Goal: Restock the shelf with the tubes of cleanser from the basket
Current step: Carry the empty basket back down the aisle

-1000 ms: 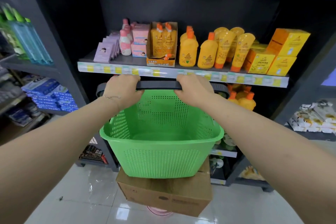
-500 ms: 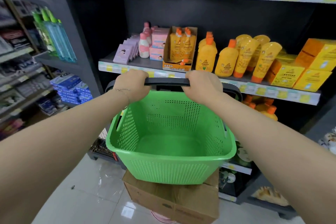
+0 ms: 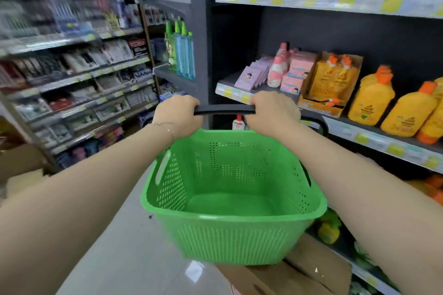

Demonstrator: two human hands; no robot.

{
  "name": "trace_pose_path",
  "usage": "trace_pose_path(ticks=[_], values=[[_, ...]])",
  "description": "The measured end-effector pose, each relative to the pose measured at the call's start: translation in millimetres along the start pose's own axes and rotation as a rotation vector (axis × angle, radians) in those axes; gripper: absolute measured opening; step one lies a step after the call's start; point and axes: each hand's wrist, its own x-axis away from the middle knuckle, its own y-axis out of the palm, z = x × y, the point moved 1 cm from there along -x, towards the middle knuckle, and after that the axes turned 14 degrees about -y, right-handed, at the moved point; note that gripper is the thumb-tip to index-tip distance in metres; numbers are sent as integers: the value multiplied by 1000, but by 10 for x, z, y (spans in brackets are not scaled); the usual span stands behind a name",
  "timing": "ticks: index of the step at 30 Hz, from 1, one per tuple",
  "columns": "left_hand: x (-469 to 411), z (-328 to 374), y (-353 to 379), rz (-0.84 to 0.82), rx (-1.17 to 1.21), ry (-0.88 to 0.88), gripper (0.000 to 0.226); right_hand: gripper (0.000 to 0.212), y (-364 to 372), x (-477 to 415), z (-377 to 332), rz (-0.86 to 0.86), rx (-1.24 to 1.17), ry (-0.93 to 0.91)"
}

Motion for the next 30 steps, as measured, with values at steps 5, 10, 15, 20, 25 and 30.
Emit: trace_pose_path(ticks=[5, 10, 15, 20, 25, 30], values=[[73, -750, -265, 66, -110, -138, 17, 8, 183, -389, -667, 23, -132, -113], [192, -1598, -445, 83, -161, -308, 21, 13, 400, -828, -1486, 6, -201, -253], [271, -2400, -588, 100, -175, -462, 17, 10, 591, -1238, -2289, 16, -242, -366], [356, -3206, -729, 140, -203, -582, 10, 9, 743, -1584, -3103, 33, -268, -483], [434, -3938, -807, 130, -181, -680, 14, 7, 983, -1795, -3821, 54, -312, -512], [531, -4591, -916, 157, -157, -750, 5, 6, 1238, -2075, -4462, 48, -365, -586]])
